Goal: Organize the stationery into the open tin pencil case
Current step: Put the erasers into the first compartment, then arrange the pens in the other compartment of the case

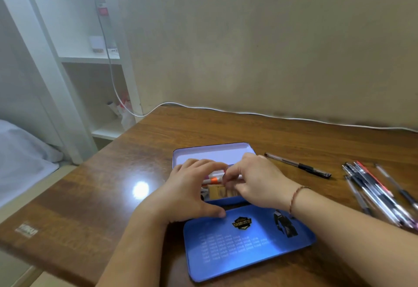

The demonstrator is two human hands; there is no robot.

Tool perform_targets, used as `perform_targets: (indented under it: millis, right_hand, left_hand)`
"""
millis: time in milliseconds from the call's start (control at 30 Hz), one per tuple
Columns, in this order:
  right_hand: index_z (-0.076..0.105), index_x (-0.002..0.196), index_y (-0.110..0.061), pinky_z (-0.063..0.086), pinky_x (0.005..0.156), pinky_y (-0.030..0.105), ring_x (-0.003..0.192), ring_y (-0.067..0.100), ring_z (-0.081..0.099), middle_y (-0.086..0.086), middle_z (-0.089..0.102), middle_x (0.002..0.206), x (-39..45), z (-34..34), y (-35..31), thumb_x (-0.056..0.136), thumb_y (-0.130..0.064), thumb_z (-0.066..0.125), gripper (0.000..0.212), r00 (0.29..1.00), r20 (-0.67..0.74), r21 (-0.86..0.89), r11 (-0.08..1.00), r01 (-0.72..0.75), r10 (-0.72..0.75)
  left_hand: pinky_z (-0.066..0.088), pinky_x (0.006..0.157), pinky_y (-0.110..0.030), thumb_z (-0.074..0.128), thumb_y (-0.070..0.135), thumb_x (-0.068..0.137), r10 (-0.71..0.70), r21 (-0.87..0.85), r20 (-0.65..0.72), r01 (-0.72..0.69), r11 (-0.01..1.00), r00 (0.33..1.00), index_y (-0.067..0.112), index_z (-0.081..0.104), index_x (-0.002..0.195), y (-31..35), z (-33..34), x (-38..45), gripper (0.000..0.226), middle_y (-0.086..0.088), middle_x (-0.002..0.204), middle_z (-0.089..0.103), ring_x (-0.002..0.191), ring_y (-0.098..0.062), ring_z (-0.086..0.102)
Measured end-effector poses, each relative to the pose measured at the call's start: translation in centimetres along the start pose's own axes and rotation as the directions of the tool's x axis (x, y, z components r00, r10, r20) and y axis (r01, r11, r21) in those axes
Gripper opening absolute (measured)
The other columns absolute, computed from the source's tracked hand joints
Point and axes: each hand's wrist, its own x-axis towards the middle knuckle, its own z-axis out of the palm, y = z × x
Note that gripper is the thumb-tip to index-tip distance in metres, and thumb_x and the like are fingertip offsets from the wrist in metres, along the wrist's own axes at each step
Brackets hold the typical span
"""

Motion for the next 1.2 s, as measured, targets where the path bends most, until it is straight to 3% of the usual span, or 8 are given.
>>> perform_targets:
  millis: [133, 267, 400, 700, 833, 933, 1067, 1200]
  right_hand:
    - [0.069, 0.110, -0.032, 0.047, 0.087, 0.036, 0.100, 0.013, 0.050, -0.014, 0.064, 0.110, -0.7, 0.0, 0.8, 0.091, -0.027, 0.056, 0.024, 0.996, -0.023, 0.008, 0.996, 0.084, -0.084]
    - [0.069, 0.101, -0.035, 0.049, 0.080, 0.031, 0.093, 0.003, 0.050, -0.020, 0.062, 0.097, -3.3, -1.3, 2.7, 0.089, -0.039, 0.060, 0.015, 0.991, -0.127, -0.012, 0.999, 0.032, -0.034]
    - [0.070, 0.094, -0.038, 0.048, 0.076, 0.027, 0.094, 0.000, 0.048, -0.023, 0.060, 0.095, -5.2, -2.2, 4.1, 0.086, -0.047, 0.060, 0.015, 0.995, -0.091, -0.067, 0.997, -0.037, 0.031]
    - [0.072, 0.101, -0.035, 0.046, 0.078, 0.027, 0.094, 0.005, 0.051, -0.019, 0.067, 0.098, -4.6, -1.2, 5.3, 0.089, -0.042, 0.059, 0.019, 0.990, -0.127, -0.096, 0.993, -0.069, 0.057]
    - [0.071, 0.102, -0.034, 0.047, 0.079, 0.027, 0.098, 0.005, 0.050, -0.018, 0.065, 0.105, -4.7, -1.7, 5.4, 0.089, -0.041, 0.060, 0.019, 0.987, -0.154, -0.071, 0.996, -0.061, 0.049]
    - [0.071, 0.099, -0.028, 0.049, 0.082, 0.029, 0.096, 0.004, 0.055, -0.014, 0.066, 0.101, -6.6, -4.0, 6.0, 0.086, -0.032, 0.066, 0.015, 0.949, -0.308, 0.081, 0.995, -0.050, 0.073]
    - [0.070, 0.095, -0.033, 0.047, 0.074, 0.027, 0.085, 0.004, 0.057, -0.015, 0.066, 0.091, -11.6, -7.4, 8.9, 0.083, -0.030, 0.068, 0.011, 0.887, -0.395, 0.029, 0.968, -0.249, 0.239]
    - [0.062, 0.073, -0.039, 0.050, 0.081, 0.034, 0.099, 0.016, 0.058, -0.016, 0.060, 0.089, -15.9, -8.0, 11.4, 0.078, -0.035, 0.073, 0.013, 0.798, -0.343, 0.021, 0.853, -0.521, 0.496]
  left_hand:
    - [0.025, 0.117, -0.038, 0.066, 0.071, 0.055, -0.001, -0.052, 0.001, 0.001, 0.999, 1.000, 0.051, 0.039, 0.141, -0.6, -0.2, -0.3, 0.092, 0.029, 0.142, 0.043, 0.136, 0.000, 0.031]
    - [0.031, 0.118, -0.040, 0.072, 0.068, 0.053, -0.043, -0.163, -0.015, 0.040, 0.986, 0.999, 0.054, 0.045, 0.133, -2.2, -0.7, -1.1, 0.085, 0.032, 0.138, 0.042, 0.136, -0.002, 0.035]
    - [0.044, 0.108, -0.036, 0.076, 0.060, 0.059, -0.045, -0.172, -0.034, 0.038, 0.984, 0.998, 0.046, 0.055, 0.127, -2.9, -0.6, -0.7, 0.072, 0.027, 0.129, 0.052, 0.126, -0.004, 0.047]
    - [0.037, 0.111, -0.046, 0.061, 0.066, 0.063, -0.002, -0.098, -0.117, -0.010, 0.995, 0.993, 0.056, 0.056, 0.107, -2.5, 0.0, 0.2, 0.045, 0.031, 0.123, 0.055, 0.125, -0.003, 0.048]
    - [0.031, 0.114, -0.055, 0.063, 0.065, 0.066, 0.023, -0.041, -0.206, -0.033, 0.999, 0.978, 0.047, 0.062, 0.115, -2.2, 0.1, 0.0, 0.052, 0.029, 0.126, 0.054, 0.132, -0.004, 0.040]
    - [0.045, 0.098, -0.039, 0.068, 0.054, 0.076, 0.176, 0.011, -0.315, -0.182, 0.983, 0.933, 0.038, 0.071, 0.105, 0.2, 0.2, -0.2, 0.033, 0.022, 0.108, 0.063, 0.114, -0.006, 0.049]
    - [0.056, 0.071, -0.031, 0.067, 0.041, 0.082, 0.395, 0.292, -0.115, -0.349, 0.890, 0.911, 0.034, 0.075, 0.096, 3.0, 1.8, 0.1, 0.017, 0.017, 0.087, 0.071, 0.082, -0.011, 0.062]
    - [0.055, 0.064, -0.028, 0.064, 0.039, 0.077, 0.374, 0.439, -0.009, -0.333, 0.835, 0.927, 0.035, 0.074, 0.087, 4.1, 2.8, 0.8, 0.015, 0.019, 0.079, 0.072, 0.073, -0.012, 0.066]
